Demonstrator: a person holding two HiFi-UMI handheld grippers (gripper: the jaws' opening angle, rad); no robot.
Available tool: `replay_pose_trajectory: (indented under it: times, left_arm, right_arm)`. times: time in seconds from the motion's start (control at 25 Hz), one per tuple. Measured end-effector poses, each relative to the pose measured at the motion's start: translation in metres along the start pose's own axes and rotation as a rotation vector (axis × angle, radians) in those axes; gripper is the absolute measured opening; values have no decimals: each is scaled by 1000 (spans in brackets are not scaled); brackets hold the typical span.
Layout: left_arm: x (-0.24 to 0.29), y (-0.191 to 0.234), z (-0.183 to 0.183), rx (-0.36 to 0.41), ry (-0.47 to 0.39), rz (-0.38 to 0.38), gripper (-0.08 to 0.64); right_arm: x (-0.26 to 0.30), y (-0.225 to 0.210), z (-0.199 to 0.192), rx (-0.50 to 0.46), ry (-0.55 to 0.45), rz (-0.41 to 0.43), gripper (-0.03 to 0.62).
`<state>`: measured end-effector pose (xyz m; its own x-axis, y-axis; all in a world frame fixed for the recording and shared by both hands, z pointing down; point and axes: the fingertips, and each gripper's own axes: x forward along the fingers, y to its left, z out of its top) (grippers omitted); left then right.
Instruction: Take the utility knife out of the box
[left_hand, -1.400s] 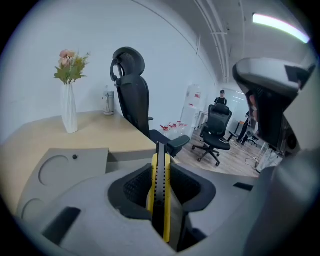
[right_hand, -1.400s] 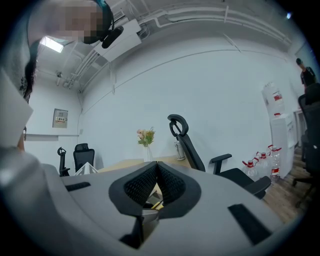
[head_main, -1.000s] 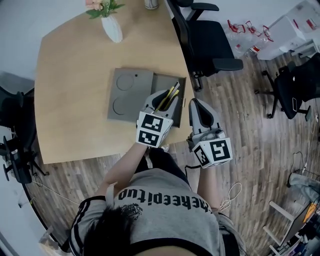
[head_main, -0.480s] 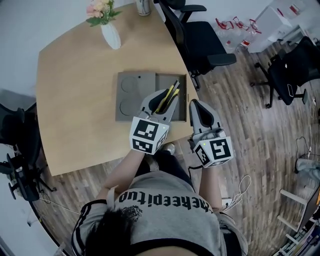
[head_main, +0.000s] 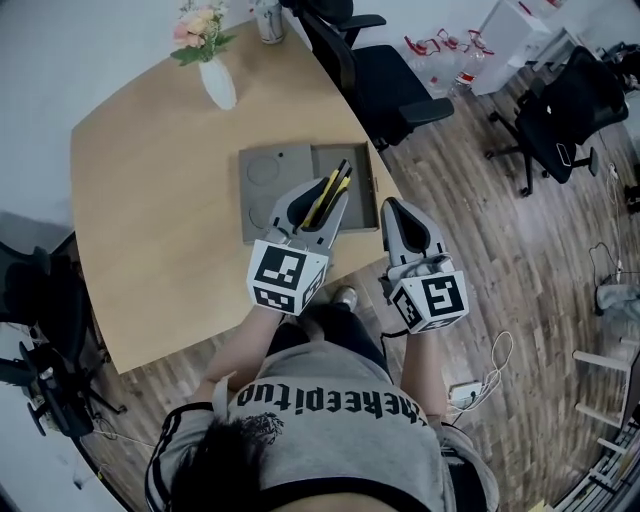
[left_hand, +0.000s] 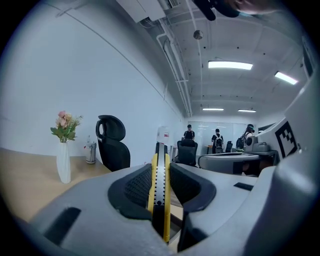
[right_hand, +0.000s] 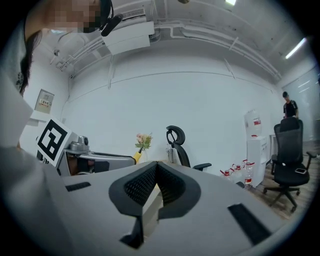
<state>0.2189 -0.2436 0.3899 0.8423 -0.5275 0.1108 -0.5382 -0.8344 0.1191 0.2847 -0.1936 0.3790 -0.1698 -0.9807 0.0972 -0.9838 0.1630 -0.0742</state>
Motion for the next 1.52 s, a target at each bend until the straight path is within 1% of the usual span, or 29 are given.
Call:
replay_pose_trajectory:
  times: [0.52, 0.92, 1.24, 1.52]
  left_arm:
    - [-65, 15, 32, 26, -90, -58, 126]
    - [-119, 24, 44, 37, -139, -90, 126]
    - [-155, 28, 48, 30, -167, -113, 126]
    - [-174, 35, 51, 28, -193, -109, 126]
  right_arm:
    - [-35, 44, 16, -44, -35, -134, 6]
    - [-66, 86, 24, -62, -72, -220, 6]
    - [-88, 116, 22, -58, -81, -269, 6]
    - [-98, 130, 22, -68, -89, -295, 6]
